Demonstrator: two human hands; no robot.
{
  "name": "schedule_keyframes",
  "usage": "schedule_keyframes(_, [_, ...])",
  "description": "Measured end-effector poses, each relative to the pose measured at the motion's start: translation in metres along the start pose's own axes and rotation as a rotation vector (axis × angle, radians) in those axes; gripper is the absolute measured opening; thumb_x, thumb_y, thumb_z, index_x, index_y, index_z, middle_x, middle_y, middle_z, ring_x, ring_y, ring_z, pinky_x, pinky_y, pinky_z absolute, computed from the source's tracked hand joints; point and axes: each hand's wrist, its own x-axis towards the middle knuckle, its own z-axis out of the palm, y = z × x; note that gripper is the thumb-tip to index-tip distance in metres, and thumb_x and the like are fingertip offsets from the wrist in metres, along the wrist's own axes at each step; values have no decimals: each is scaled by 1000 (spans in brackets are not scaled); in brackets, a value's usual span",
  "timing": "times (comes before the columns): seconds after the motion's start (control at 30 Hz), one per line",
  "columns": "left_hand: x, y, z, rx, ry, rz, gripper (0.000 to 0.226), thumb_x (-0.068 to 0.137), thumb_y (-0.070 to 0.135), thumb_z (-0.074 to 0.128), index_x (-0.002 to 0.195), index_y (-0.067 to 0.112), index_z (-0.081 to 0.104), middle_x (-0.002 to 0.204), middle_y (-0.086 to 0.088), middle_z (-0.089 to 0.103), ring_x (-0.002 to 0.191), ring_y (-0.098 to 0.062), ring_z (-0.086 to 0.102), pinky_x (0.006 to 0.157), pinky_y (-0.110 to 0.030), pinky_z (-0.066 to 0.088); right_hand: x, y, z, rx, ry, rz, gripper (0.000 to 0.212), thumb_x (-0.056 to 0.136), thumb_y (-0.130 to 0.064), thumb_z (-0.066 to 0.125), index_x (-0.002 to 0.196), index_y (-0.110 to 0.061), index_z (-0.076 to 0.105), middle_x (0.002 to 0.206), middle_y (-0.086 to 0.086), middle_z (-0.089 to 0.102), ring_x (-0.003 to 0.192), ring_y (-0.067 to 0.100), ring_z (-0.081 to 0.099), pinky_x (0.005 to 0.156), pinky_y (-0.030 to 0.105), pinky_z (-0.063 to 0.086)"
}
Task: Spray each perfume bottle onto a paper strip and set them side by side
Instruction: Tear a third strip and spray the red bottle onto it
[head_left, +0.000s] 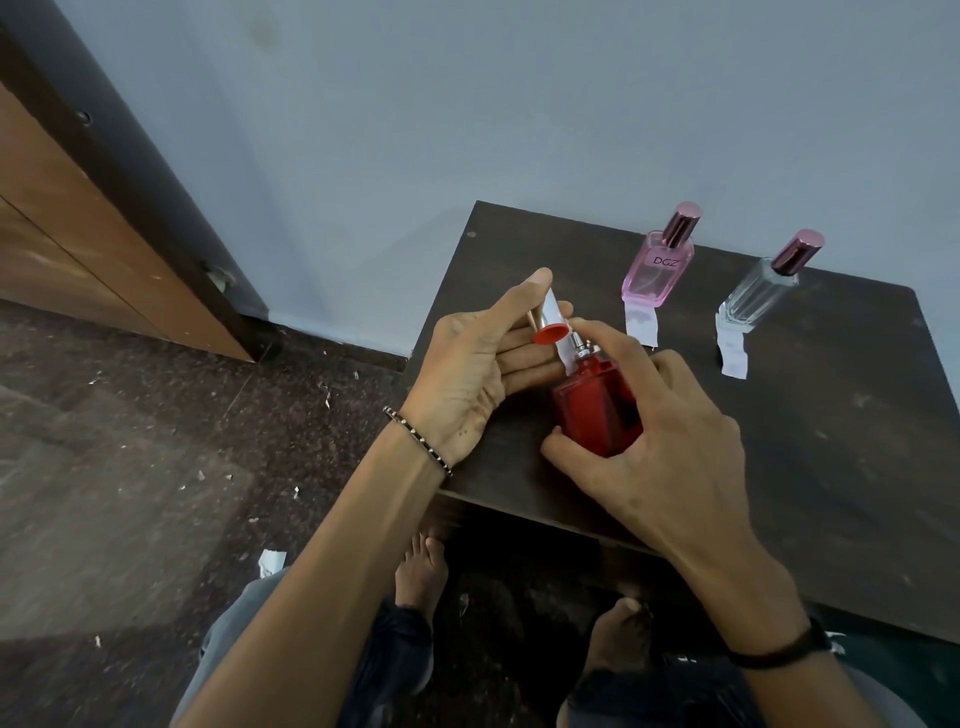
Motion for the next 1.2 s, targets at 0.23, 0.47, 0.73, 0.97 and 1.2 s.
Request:
schedule_keyframes(0.23, [-1, -1, 0, -5, -37, -31, 46, 95, 33, 65, 115, -8, 68, 109, -16, 77, 94, -27, 76, 79, -33, 63, -1, -4, 0, -69, 13, -12, 89, 63, -79, 47, 146, -53, 28, 118, -2, 53, 97, 20, 61, 75, 38, 56])
schedule_keyframes(0.47, [-1, 0, 0, -30, -33, -50, 44, 95, 32, 65, 114, -7, 68, 111, -17, 76, 94, -27, 76, 78, -33, 63, -3, -7, 0, -51, -5, 9, 87, 65, -78, 51, 144, -53, 26, 120, -1, 52, 98, 19, 59, 75, 37, 56])
schedule_keyframes(0.73, [1, 1, -4, -32, -16, -24, 43, 97, 36, 61, 113, -3, 70, 106, -20, 77, 100, -28, 76, 84, -36, 62, 1, -3, -10, 419, 34, 197, 97, 62, -48, 84, 138, -35, 24, 109, -20, 51, 91, 1, 58, 84, 17, 42])
schedule_keyframes(0.97, [3, 1, -5, -19, 33, -1, 45, 96, 40, 61, 117, 2, 70, 108, -16, 77, 103, -27, 75, 93, -40, 59, 3, -1, -22, 1435, -162, 316, 61, 68, -32, 72, 124, -11, 58, 115, 10, 74, 81, 18, 66, 57, 29, 53])
schedule_keyframes(1.2, [1, 2, -5, -35, 33, 43, 44, 97, 41, 59, 113, 3, 72, 107, -14, 78, 102, -24, 75, 88, -32, 61, 6, -7, -29, 1550, -321, 433, 42, 98, -35, 49, 119, -6, 71, 117, 24, 73, 109, 39, 72, 87, 54, 60])
